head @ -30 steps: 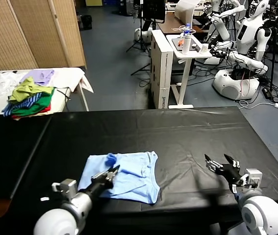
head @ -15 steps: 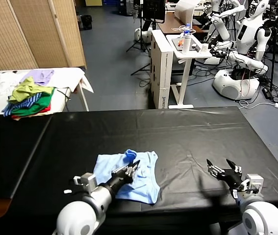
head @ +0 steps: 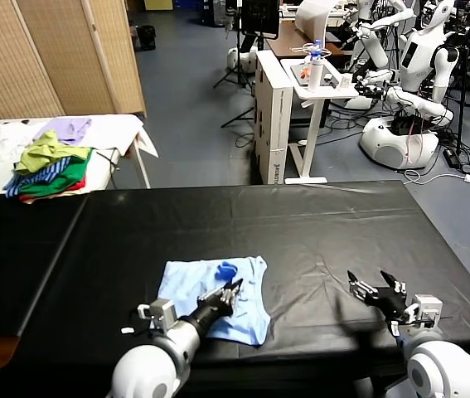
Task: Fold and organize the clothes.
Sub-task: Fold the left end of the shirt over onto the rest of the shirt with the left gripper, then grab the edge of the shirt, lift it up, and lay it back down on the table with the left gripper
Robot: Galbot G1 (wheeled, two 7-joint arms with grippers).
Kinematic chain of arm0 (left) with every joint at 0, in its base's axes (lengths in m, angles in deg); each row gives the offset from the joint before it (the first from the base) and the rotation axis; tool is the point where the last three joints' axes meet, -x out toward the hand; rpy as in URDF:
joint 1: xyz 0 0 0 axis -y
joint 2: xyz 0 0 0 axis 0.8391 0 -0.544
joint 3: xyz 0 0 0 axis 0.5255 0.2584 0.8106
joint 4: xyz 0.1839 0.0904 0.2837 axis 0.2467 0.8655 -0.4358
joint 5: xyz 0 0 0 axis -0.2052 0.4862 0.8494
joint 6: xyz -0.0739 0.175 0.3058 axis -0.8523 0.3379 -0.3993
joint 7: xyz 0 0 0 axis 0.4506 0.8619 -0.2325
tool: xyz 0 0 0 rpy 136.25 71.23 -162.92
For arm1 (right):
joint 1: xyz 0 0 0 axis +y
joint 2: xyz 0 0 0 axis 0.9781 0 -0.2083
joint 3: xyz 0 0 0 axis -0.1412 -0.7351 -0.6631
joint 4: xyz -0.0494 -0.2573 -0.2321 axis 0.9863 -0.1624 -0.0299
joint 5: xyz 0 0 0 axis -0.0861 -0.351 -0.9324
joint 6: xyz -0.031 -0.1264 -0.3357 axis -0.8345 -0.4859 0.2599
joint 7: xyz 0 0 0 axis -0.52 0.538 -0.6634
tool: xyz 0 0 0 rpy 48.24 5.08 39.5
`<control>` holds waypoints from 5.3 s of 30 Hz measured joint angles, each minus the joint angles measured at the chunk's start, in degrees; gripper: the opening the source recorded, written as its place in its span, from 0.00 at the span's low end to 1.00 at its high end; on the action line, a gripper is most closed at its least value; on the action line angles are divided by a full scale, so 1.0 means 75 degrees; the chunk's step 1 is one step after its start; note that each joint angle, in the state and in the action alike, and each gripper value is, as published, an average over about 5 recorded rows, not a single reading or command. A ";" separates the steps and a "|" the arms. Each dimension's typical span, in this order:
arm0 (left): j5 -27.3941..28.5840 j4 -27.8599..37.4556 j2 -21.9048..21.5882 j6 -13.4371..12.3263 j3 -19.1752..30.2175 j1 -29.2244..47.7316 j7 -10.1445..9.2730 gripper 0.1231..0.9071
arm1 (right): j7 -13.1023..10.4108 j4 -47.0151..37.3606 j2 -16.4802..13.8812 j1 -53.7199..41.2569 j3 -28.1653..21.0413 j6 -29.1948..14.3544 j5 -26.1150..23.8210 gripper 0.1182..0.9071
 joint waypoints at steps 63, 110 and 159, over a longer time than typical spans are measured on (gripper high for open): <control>0.1838 0.0530 0.0239 -0.1723 -0.2712 -0.1250 0.1207 1.00 | 0.0496 0.0572 -0.0293 -0.0692 -0.2362 -0.0674 -0.0563 1.00; 0.1894 0.0600 0.1032 -0.1673 -0.3110 -0.1570 0.1263 0.06 | 0.0366 0.0991 -0.0366 -0.0367 -0.1250 -0.0670 -0.0158 1.00; 0.2861 -0.0783 0.1152 -0.0900 -0.1522 -0.2058 0.0364 0.18 | 0.0202 0.0885 -0.0024 -0.0377 -0.2049 -0.0243 0.0245 1.00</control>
